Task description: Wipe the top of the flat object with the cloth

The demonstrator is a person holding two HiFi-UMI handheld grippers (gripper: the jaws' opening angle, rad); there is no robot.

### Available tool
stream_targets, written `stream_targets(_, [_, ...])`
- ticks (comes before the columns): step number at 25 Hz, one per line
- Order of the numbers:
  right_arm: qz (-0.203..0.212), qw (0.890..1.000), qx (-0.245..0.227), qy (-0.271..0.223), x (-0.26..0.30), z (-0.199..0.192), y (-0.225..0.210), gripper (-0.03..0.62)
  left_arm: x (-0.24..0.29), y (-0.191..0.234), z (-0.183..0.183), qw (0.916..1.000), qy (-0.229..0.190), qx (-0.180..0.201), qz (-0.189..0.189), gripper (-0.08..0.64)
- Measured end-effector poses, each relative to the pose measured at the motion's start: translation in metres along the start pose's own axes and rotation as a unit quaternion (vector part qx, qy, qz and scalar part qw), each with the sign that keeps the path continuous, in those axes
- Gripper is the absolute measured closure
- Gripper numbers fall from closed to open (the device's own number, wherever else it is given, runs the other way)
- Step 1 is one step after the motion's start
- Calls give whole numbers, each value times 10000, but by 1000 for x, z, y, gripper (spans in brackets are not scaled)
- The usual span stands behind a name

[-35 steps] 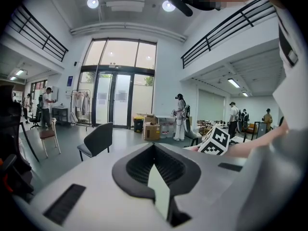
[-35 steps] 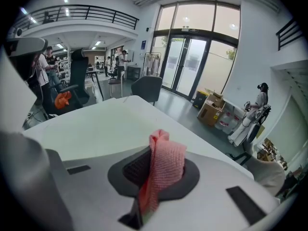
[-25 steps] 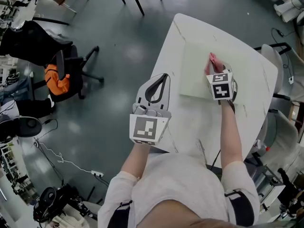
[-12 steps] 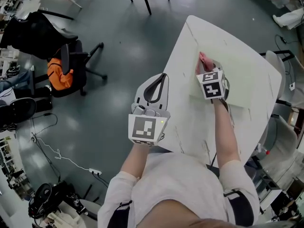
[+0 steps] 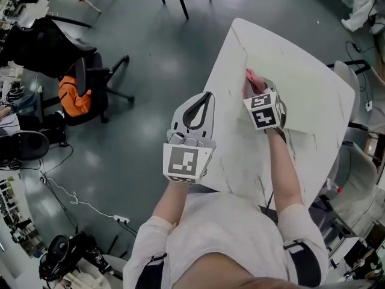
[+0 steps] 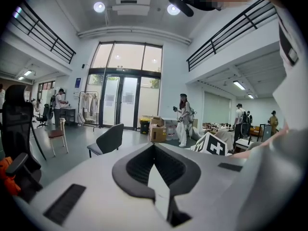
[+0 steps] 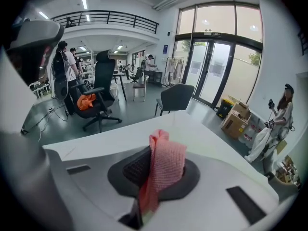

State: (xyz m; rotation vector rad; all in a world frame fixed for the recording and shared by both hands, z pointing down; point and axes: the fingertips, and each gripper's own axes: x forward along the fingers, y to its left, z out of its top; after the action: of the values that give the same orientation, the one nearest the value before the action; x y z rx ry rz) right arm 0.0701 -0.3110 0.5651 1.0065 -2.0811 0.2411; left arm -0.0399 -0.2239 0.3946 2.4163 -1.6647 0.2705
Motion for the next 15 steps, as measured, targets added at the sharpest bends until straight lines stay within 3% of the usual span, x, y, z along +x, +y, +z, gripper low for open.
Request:
stream_targets(8, [148,9999,-58,-62,-17,-17,16,563,1,-21,1,10000,-6,66,-64,546])
stream_targets(15, [107,9999,77,-54,-27,-33,0,563,-3,-40,2,9999,0,146,-60,545])
